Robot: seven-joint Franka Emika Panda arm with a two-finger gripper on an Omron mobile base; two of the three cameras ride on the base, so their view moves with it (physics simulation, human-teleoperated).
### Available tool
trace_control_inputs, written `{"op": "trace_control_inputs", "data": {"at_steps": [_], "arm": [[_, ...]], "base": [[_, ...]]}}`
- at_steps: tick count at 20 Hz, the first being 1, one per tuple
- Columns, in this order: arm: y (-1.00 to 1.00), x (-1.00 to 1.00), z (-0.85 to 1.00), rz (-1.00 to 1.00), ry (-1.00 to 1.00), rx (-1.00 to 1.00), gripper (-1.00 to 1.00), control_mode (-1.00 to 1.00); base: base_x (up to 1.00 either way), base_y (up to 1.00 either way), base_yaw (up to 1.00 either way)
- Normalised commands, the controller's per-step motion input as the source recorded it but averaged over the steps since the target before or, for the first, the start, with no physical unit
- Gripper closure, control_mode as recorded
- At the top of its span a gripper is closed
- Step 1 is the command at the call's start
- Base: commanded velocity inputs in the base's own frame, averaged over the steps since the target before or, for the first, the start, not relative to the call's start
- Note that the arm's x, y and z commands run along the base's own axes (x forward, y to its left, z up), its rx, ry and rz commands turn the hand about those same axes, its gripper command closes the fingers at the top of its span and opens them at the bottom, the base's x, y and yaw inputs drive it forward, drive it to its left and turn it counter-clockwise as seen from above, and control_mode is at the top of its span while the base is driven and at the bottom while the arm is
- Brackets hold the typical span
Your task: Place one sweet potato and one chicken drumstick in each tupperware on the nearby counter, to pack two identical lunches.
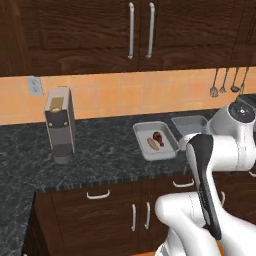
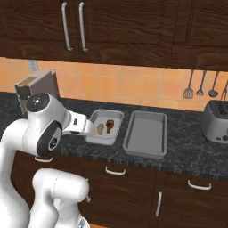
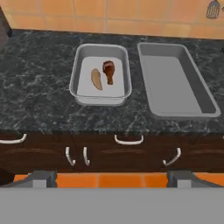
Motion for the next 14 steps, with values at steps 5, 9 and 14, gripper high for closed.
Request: {"op": "trace_control_inputs", "data": {"at_steps": [5, 9, 14], "arm": [[0.00, 0.00, 0.00, 0.00, 0.00, 0.00, -1.00, 1.00], [0.00, 0.00, 0.00, 0.00, 0.00, 0.00, -1.00, 1.00], [0.00, 0.00, 0.00, 0.00, 0.00, 0.00, -1.00, 1.00]], "base": [[-1.00, -0.48, -0.05], [-0.95, -0.99, -0.11], [-0.68, -1.00, -0.11]]}}
